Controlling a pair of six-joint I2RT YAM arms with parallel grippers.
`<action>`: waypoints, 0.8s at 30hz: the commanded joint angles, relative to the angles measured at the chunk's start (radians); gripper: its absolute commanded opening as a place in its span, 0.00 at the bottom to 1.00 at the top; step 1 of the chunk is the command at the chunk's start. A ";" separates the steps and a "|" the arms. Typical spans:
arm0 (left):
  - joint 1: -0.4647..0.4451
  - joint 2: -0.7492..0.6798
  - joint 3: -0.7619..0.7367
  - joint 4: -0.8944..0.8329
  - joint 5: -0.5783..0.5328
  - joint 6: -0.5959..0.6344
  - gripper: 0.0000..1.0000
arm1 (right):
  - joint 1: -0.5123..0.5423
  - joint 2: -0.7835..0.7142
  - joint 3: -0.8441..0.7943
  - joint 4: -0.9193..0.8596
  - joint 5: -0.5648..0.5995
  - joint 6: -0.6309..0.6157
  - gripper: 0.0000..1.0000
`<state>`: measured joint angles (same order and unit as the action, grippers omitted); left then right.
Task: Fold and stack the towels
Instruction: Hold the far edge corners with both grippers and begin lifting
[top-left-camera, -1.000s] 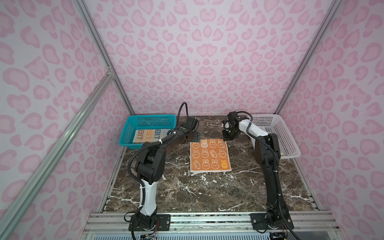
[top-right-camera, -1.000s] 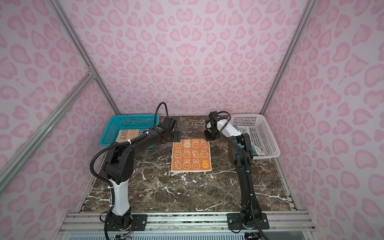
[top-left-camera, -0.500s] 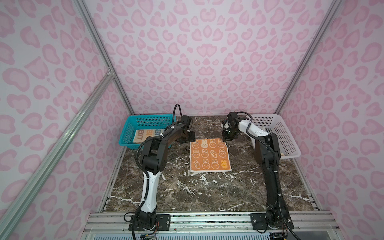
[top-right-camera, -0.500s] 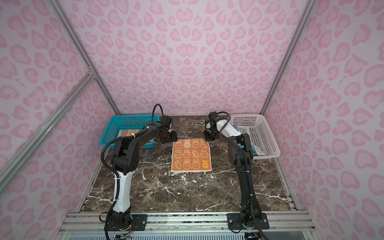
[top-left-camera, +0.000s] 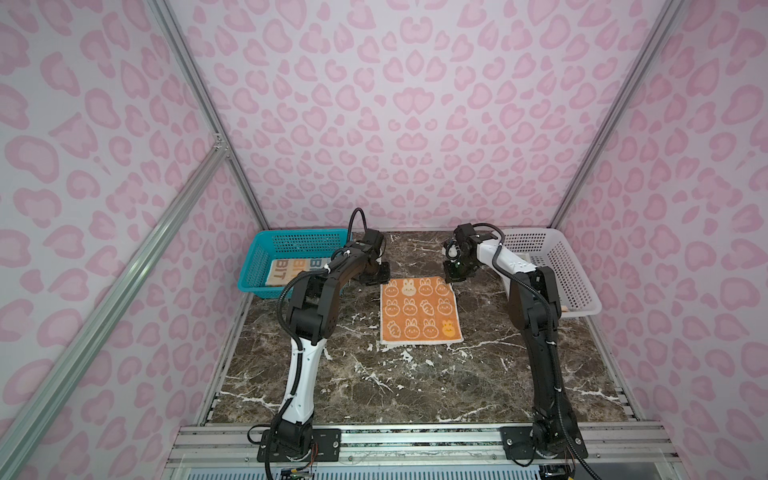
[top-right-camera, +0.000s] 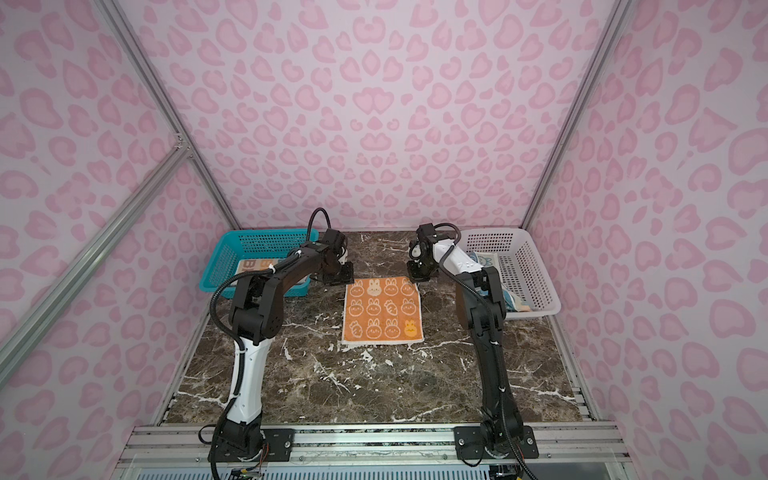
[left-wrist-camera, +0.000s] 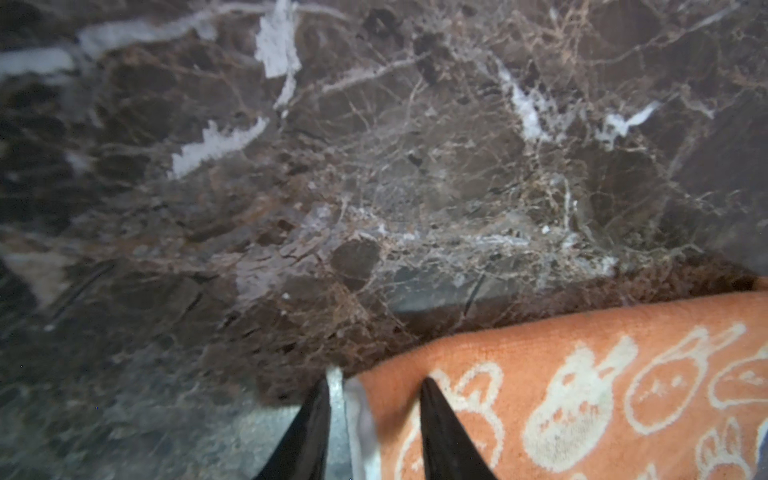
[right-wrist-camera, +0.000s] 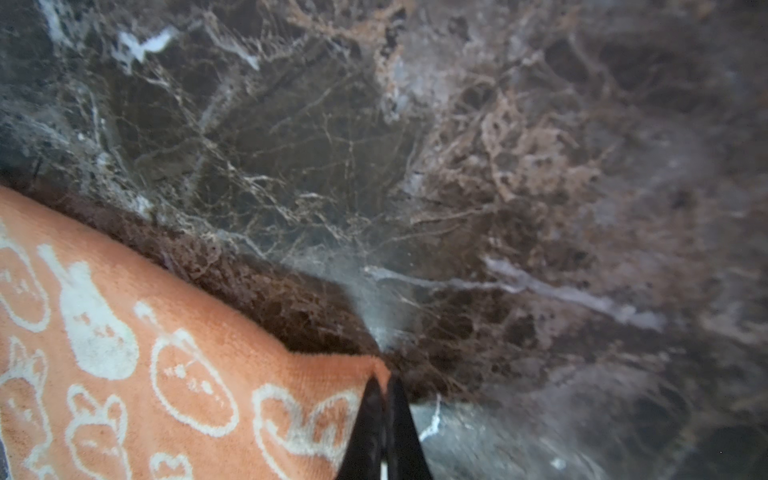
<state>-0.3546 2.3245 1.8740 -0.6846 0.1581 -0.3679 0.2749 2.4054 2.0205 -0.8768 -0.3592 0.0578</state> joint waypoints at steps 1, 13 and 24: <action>0.002 0.027 0.013 -0.042 0.003 0.016 0.37 | 0.003 0.006 -0.014 -0.035 0.006 -0.006 0.00; 0.003 0.027 0.000 -0.045 -0.018 0.030 0.15 | 0.004 0.000 -0.023 -0.031 0.006 -0.010 0.00; 0.006 0.012 0.039 -0.057 -0.032 0.072 0.03 | -0.017 -0.022 -0.023 -0.021 -0.032 0.001 0.00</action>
<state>-0.3515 2.3466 1.9045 -0.6895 0.1478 -0.3195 0.2653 2.3920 2.0026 -0.8715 -0.3794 0.0574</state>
